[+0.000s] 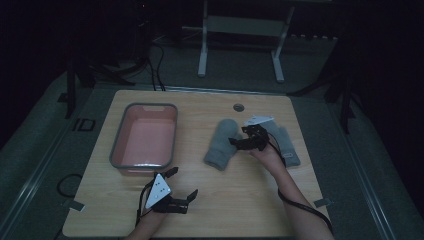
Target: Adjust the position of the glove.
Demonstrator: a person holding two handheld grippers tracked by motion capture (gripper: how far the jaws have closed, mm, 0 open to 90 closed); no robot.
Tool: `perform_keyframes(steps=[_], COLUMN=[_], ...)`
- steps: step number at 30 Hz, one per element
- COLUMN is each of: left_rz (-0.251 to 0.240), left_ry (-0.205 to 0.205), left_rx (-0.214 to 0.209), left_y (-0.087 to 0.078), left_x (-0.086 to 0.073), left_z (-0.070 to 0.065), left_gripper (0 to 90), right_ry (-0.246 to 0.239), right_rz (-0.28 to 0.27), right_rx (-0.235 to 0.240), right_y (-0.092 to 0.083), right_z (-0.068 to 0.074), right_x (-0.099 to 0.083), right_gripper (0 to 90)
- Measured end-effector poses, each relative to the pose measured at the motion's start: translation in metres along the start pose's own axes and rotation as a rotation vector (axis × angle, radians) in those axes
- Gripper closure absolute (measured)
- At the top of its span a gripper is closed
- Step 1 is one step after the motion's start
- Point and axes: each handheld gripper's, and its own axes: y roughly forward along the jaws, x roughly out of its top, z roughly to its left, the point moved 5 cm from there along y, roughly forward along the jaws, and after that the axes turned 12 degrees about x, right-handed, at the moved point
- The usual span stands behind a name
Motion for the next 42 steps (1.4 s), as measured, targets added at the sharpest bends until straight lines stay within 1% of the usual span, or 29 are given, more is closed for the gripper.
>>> perform_keyframes(steps=[1, 2, 6, 11, 13, 15, 16, 18, 19, 22, 25, 27, 28, 29, 31, 33, 35, 37, 39, 42], left_rz=[-0.001, -0.001, -0.002, -0.001, -0.002, -0.002, -0.002, -0.001, -0.002, -0.001, -0.002, -0.001, -0.001, -0.001, -0.001, 0.000, 0.000, -0.001, 0.000, 0.000], left_ry=[0.000, 0.000, -0.002, 0.000, -0.002, -0.002, -0.002, -0.003, -0.003, -0.002, 0.000, 0.002, 0.001, 0.001, -0.001, -0.002, -0.004, -0.004, -0.006, -0.006], left_rx=[0.000, 0.000, -0.001, -0.002, -0.003, -0.004, -0.004, -0.005, -0.005, -0.005, -0.003, -0.003, -0.003, -0.003, -0.004, -0.004, -0.005, -0.004, -0.005, -0.004], left_y=[0.000, 0.000, 0.000, 0.000, 0.000, 0.000, 0.000, 0.000, 0.000, 0.000, 0.000, 0.000, 0.000, 0.000, 0.000, 0.000, 0.000, 0.000, 0.000, 0.000], left_x=[0.000, 0.000, 0.000, 0.000, 0.000, 0.000, 0.000, 0.000, 0.000, 0.000, 0.000, 0.000, 0.000, 0.000, 0.000, 0.000, 0.000, 0.000, 0.000, 0.000], left_z=[0.000, 0.000, -0.001, 0.000, 0.000, 0.000, 0.000, -0.001, -0.001, 0.000, -0.001, -0.001, -0.001, -0.001, 0.000, 0.000, 0.000, 0.000, 0.000, 0.000], left_gripper=[1.1, 1.1, 1.1, 1.1, 1.1, 1.1, 1.1, 1.1, 1.1, 1.1, 1.1, 1.1, 1.1, 1.1, 1.1, 1.1, 1.1, 1.1, 1.1, 1.1], right_ry=[-0.005, -0.013, -0.029, -0.025, -0.038, -0.046, -0.043, -0.051, -0.054, -0.043, -0.058, -0.077, -0.085, -0.085, -0.100, -0.117, -0.136, -0.154, -0.185, -0.244], right_rz=[0.010, 0.018, 0.042, 0.062, 0.081, 0.112, 0.120, 0.129, 0.128, 0.131, 0.130, 0.131, 0.129, 0.129, 0.138, 0.147, 0.151, 0.145, 0.140, 0.127], right_rx=[-0.006, 0.003, 0.006, 0.008, 0.002, -0.016, -0.017, -0.019, -0.022, -0.034, -0.030, -0.018, -0.014, -0.014, -0.006, 0.004, 0.013, 0.045, 0.076, 0.129], right_y=[0.005, 0.009, 0.025, 0.042, 0.048, 0.056, 0.059, 0.062, 0.062, 0.063, 0.064, 0.064, 0.064, 0.064, 0.064, 0.062, 0.057, 0.050, 0.042, 0.025], right_z=[0.000, 0.001, 0.001, -0.001, 0.000, 0.000, 0.000, -0.002, -0.002, -0.001, 0.000, 0.002, 0.003, 0.003, 0.006, 0.008, 0.010, 0.012, 0.017, 0.028], right_x=[0.001, 0.002, 0.006, 0.008, 0.007, 0.003, 0.001, -0.003, -0.004, -0.005, -0.006, -0.006, -0.006, -0.006, -0.005, -0.002, 0.000, 0.003, 0.006, 0.011], right_gripper=[22.0, 22.6, 24.1, 24.5, 26.9, 27.9, 28.3, 30.4, 31.8, 37.2, 47.2, 57.1, 60.1, 60.1, 69.7, 75.4, 77.0, 77.6, 77.7, 77.7])
